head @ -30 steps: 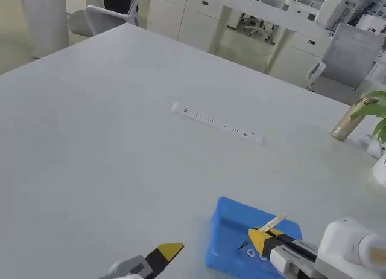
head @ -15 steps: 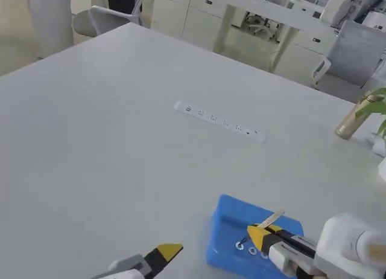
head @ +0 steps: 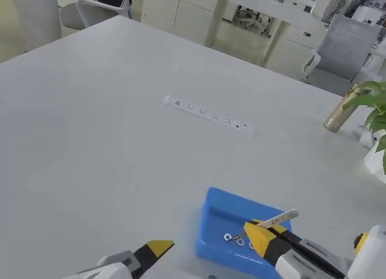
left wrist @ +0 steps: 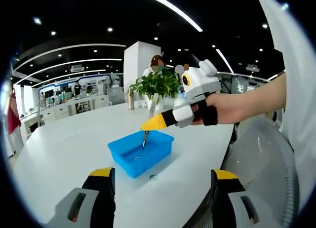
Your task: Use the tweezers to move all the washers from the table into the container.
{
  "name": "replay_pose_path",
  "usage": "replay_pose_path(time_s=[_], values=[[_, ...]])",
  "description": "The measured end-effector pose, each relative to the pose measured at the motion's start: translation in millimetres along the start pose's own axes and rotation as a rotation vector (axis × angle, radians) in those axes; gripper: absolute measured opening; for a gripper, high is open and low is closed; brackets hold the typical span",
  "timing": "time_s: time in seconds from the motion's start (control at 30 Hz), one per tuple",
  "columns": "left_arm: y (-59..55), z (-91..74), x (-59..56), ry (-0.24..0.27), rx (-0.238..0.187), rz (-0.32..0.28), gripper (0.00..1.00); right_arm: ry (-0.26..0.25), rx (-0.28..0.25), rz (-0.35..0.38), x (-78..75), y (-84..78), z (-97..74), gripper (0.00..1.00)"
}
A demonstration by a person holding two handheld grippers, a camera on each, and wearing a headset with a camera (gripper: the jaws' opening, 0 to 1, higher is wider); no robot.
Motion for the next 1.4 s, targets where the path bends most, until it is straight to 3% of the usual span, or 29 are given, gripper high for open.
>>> replay_pose_path(time_s=[0.17,0.33,0.63,0.93,1.07,1.4], values=[[-0.8,0.3,-1.0,-0.007,0.005,-0.002,0.80,0.015,0.063,0.014,4.7,-24.5,2.7,0.03],[-1.6,0.7,-2.0,-0.016,0.011,0.002,0.79,-0.009,0.133,0.006,-2.9,-45.5,11.9,0.03],[-1.9,0.6,-2.0,-0.019,0.011,-0.008,0.78,-0.051,0.164,0.015,-14.3,-53.4,17.5,0.03],[-2.3,0.9,-2.5,-0.026,0.012,-0.013,0.78,-0.033,0.192,0.002,-13.4,-59.5,21.6,0.03],[-2.7,1.2,-3.2,-0.032,0.016,-0.010,0.77,-0.029,0.202,-0.039,-11.2,-60.3,22.3,0.03],[-3.3,1.4,-3.7,-0.037,0.021,-0.007,0.76,0.013,0.272,-0.312,1.2,-66.0,23.6,0.04]])
Point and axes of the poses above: the centre of the closed fingertips' face, and the gripper's own axes: z roughly forward along the fingers, x roughly to its left, y roughly out of its top, the point moved 5 cm from there along -z, roughly backward along the fingers, and after that the axes turned 7 degrees about z, right-handed, at the moved point
